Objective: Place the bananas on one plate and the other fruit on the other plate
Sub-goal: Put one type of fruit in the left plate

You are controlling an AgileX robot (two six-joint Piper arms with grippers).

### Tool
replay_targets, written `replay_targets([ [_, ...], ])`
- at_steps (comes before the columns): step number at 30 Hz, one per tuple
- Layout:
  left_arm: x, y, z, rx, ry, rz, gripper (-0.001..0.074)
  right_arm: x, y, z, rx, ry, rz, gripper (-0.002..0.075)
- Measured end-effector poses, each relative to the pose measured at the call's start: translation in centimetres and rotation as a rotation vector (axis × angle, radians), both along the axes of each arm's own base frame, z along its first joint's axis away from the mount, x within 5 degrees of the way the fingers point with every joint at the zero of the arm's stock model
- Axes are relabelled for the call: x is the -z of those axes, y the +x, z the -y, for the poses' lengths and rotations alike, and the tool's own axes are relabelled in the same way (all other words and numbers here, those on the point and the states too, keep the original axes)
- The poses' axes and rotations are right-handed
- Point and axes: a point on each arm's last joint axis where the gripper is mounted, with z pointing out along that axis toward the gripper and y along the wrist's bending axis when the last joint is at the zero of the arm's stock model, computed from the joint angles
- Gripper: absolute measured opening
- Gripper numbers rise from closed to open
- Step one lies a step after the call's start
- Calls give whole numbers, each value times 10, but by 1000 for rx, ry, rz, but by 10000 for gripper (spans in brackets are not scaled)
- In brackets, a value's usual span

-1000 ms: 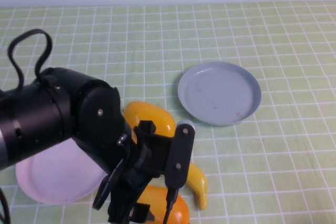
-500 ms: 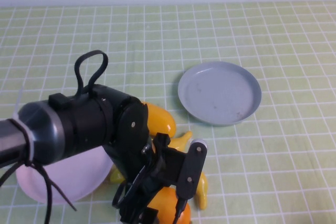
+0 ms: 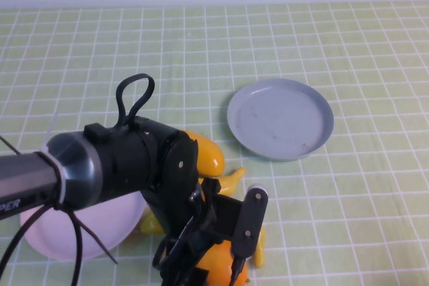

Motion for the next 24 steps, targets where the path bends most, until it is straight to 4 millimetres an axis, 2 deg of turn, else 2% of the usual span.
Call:
replay_targets([
  [7,-6,-4,-2,-37,-1,-32,557,0,0,0,0,0,0,-16],
  [10,-29,-9,-6,-130,-64,-24,557,0,0,0,0,0,0,-15],
  [13,-59,-4,-17,-273,-158,-3,557,0,0,0,0,0,0,-16],
  [15,-72,6,-34,-425,-201,-1,557,0,0,0,0,0,0,-16],
  [17,-77,24,-58,-651,-222,-21,557,0,0,0,0,0,0,-16],
  [21,-70,57,-108,-1082,-195,-38,557,0,0,0,0,0,0,-16],
  [24,-61,72,-136,-1307,-146,-29,557,0,0,0,0,0,0,-16],
])
